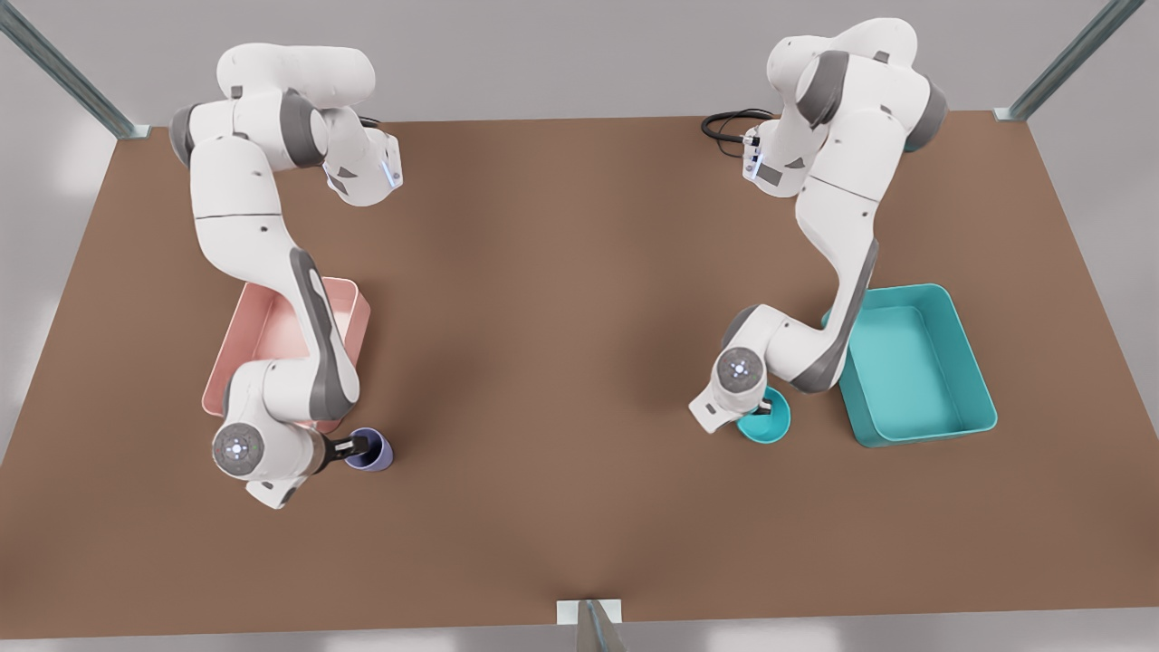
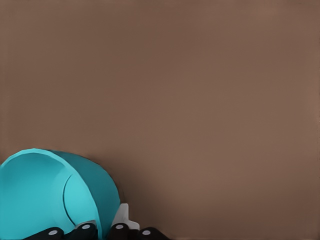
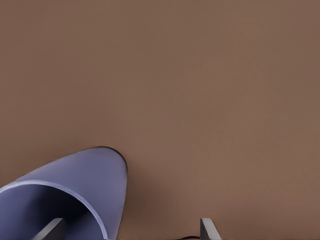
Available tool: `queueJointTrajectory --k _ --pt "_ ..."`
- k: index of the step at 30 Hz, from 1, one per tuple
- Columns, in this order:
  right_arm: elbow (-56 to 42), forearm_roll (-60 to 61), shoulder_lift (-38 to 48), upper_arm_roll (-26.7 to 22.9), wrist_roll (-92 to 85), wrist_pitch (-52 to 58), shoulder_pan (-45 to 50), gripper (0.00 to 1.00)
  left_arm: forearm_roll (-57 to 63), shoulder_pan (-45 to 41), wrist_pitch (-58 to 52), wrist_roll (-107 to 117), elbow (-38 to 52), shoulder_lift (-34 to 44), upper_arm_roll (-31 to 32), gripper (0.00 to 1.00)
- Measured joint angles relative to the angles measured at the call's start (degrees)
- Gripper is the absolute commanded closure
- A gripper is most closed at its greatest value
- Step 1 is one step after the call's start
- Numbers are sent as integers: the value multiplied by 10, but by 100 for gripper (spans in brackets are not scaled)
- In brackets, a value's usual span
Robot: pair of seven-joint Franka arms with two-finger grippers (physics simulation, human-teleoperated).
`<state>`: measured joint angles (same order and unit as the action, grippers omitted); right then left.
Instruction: Put the bowls and cups in different boxes
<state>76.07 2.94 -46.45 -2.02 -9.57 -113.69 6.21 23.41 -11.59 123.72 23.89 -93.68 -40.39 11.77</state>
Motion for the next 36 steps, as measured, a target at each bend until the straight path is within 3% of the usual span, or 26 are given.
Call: queueJointTrajectory --k 2,3,5,7,9,16,22,23,24,25,31,36 --pt "0 0 -7 0 -1 -8 0 0 -3 9 -19 12 2 39 0 79" --pt "0 0 -11 0 -1 -12 -1 5 -4 26 -35 18 3 71 0 79" --pt "0 0 -14 0 -2 -19 -1 44 -8 93 -69 28 2 126 0 79" --pt "-1 1 -19 0 -3 -23 -1 53 -19 169 -94 35 2 149 0 79" --pt "-3 5 -23 0 -6 -26 -1 77 -35 224 -111 35 1 153 -2 79" --pt "-15 6 7 3 -13 -23 0 79 -52 267 -90 26 -116 152 -5 79" --pt "100 3 219 -3 -57 78 -94 79 -40 292 -36 21 -143 119 -6 79" --pt "114 -5 235 -3 -68 94 -108 79 -39 294 -29 20 -144 113 -6 72" --pt "128 -13 243 -4 -77 106 -118 79 -38 297 -22 19 -144 109 -6 23" --pt "145 -20 248 -5 -87 115 -124 79 -36 298 -16 18 -144 107 -6 0" --pt "280 -41 281 -14 -131 89 -130 79 -71 289 -33 13 -95 164 -5 0" --pt "350 -44 261 -16 -158 -19 -132 79 -183 213 -196 -10 127 220 31 0"
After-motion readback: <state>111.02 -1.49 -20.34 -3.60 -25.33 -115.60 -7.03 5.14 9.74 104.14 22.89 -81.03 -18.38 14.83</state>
